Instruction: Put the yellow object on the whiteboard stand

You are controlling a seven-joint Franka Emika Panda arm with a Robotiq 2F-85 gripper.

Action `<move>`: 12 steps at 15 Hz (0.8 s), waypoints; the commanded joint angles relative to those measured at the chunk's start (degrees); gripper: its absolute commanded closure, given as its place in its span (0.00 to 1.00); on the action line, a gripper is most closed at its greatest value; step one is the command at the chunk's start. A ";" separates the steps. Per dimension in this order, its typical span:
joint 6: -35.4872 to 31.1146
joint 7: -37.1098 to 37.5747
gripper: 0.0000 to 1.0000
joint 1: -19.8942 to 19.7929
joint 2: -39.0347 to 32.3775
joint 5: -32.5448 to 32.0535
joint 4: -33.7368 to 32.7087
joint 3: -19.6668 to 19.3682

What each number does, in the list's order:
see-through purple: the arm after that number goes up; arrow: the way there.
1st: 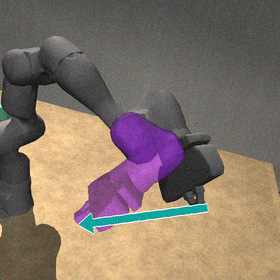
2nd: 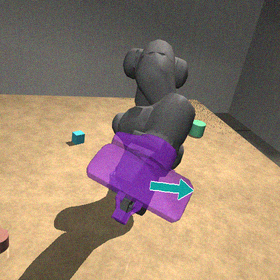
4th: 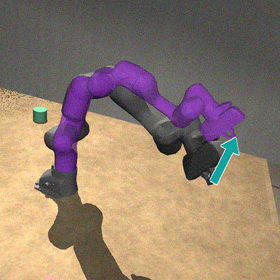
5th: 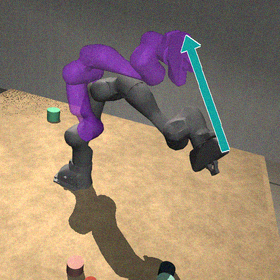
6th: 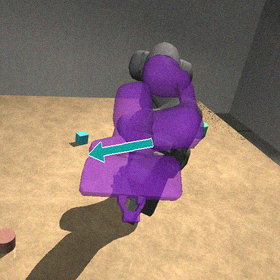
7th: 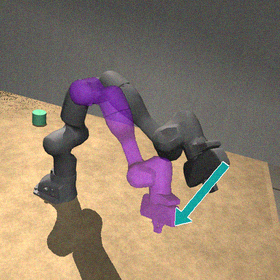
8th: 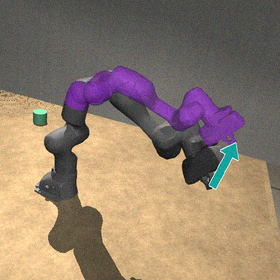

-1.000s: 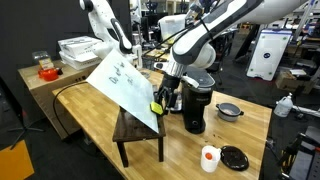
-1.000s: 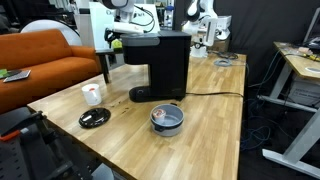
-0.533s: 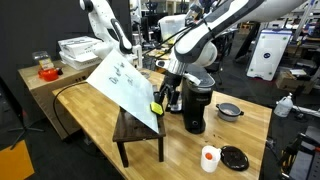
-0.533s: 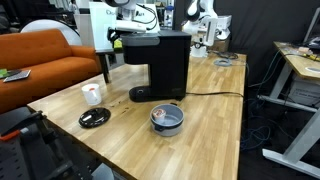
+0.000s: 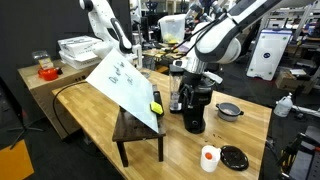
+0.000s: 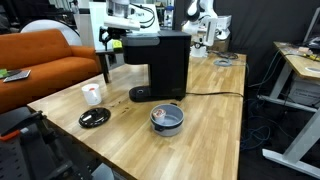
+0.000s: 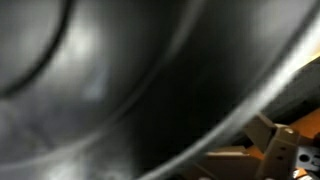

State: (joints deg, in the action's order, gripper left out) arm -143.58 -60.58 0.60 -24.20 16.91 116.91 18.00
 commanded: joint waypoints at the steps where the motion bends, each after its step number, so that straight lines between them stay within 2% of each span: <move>1: -3.62 1.02 0.00 -1.83 10.88 4.79 13.69 0.71; 4: -3.04 -1.96 0.00 -1.58 19.46 12.52 23.00 0.03; 7: -0.06 -7.05 0.00 0.14 27.65 19.60 30.88 -3.64; 9: 1.87 -8.14 0.00 1.20 31.82 18.36 34.91 -7.41; 12: 4.99 -7.17 0.00 1.50 36.66 12.38 39.14 -12.05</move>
State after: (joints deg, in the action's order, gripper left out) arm -141.29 -68.25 0.43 7.75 33.20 152.74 9.78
